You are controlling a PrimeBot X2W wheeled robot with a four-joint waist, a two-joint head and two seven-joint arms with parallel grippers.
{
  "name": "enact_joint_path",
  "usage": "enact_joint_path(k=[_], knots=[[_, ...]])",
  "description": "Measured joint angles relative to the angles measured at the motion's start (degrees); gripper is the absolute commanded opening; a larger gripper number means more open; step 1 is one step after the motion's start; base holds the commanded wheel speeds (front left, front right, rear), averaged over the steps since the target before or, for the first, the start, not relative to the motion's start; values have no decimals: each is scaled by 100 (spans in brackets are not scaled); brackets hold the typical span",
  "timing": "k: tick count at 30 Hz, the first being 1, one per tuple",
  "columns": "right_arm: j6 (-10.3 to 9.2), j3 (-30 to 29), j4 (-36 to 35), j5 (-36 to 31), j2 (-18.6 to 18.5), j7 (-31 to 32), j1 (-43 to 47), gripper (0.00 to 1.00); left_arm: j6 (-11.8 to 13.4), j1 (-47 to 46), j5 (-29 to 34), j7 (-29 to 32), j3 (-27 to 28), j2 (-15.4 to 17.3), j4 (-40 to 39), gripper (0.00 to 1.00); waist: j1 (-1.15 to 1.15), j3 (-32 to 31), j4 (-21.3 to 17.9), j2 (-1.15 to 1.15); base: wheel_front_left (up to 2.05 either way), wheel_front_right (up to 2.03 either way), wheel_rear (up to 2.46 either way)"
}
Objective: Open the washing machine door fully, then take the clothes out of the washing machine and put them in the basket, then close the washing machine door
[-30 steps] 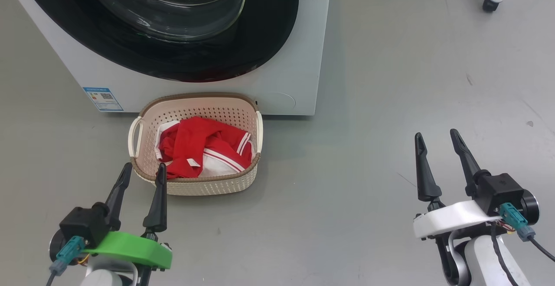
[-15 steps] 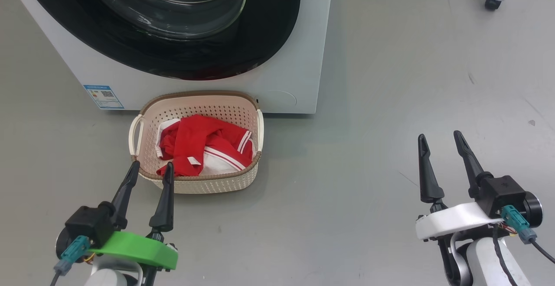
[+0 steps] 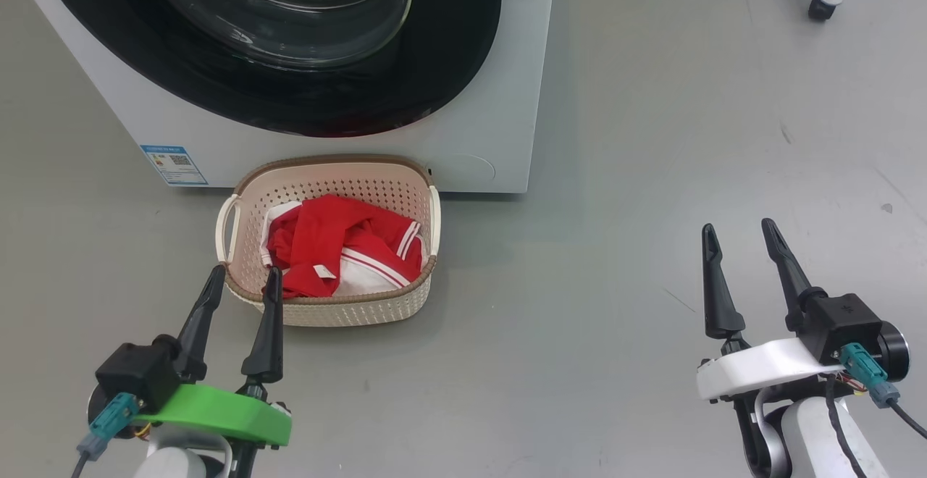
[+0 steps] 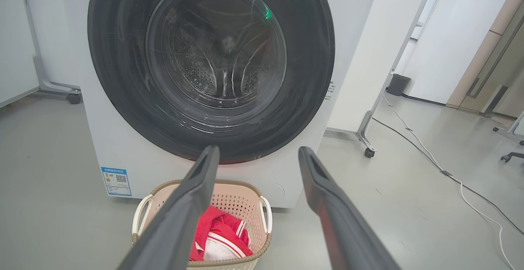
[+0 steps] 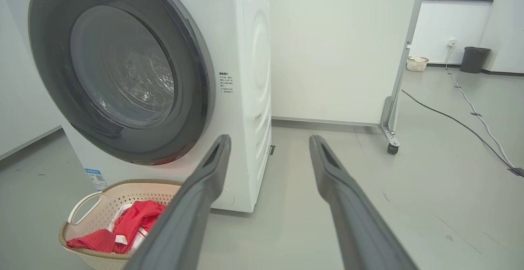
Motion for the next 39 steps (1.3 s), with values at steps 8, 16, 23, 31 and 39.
enact_joint_path(k=[8, 16, 23, 31, 39], knots=[[0, -29, 18, 0, 5, 0, 2, 100, 0, 5, -64, 0, 36, 0, 0, 100, 0, -36, -1, 0, 0, 0, 0], [1, -20, 157, 1, 29, 3, 32, 0, 4, 103, -74, 11, -3, -35, 112, 0, 0, -92, -23, 0, 0, 0, 0], [5, -9, 401, 37, 91, 7, 245, 0, 10, 275, -137, 26, -65, -124, 314, 0, 0, -96, -25, 0, 0, 0, 0], [59, -11, 387, 592, 91, 62, 245, 0, 10, 275, -646, 94, -19, -147, 296, 0, 0, -150, -40, 0, 0, 0, 0], [127, -97, 374, 1435, 93, 214, 247, 0, 10, 275, -1203, 264, 97, -162, 292, 0, 0, -195, -51, 0, 0, 0, 0]])
